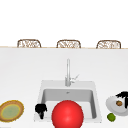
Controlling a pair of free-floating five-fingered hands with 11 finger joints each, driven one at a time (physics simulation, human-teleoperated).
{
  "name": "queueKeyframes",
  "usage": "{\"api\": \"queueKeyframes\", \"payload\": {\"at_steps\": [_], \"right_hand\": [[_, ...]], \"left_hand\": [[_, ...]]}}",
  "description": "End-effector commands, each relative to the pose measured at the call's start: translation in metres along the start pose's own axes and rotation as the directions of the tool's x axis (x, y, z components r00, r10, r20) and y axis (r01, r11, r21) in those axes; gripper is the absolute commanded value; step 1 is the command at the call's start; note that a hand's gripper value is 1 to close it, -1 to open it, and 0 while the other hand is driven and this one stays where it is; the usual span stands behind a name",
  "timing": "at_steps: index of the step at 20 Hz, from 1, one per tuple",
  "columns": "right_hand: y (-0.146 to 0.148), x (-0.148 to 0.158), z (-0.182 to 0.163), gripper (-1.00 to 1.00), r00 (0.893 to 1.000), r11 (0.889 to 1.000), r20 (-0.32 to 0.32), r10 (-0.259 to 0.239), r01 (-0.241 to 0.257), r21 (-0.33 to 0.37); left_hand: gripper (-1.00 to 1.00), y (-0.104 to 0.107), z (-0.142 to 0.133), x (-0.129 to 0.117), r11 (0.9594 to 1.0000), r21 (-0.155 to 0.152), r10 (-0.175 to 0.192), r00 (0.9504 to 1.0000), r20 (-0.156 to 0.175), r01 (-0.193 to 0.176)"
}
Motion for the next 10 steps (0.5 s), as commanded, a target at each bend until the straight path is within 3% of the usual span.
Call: {"api": "queueKeyframes", "payload": {"at_steps": [1,10], "right_hand": [[-0.0111,0.0126,0.0079,-1.00,1.000,1.000,-0.018,0.006,-0.006,0.024],[-0.0156,0.0209,0.0077,-1.00,1.000,1.000,0.002,0.002,-0.002,0.002]], "left_hand": [[0.00,0.0000,0.0000,0.0000,1.0000,0.000,0.000,1.0000,0.000,0.000],[0.00,0.0000,0.0000,0.0000,1.0000,0.000,0.000,1.0000,0.000,0.000]]}}
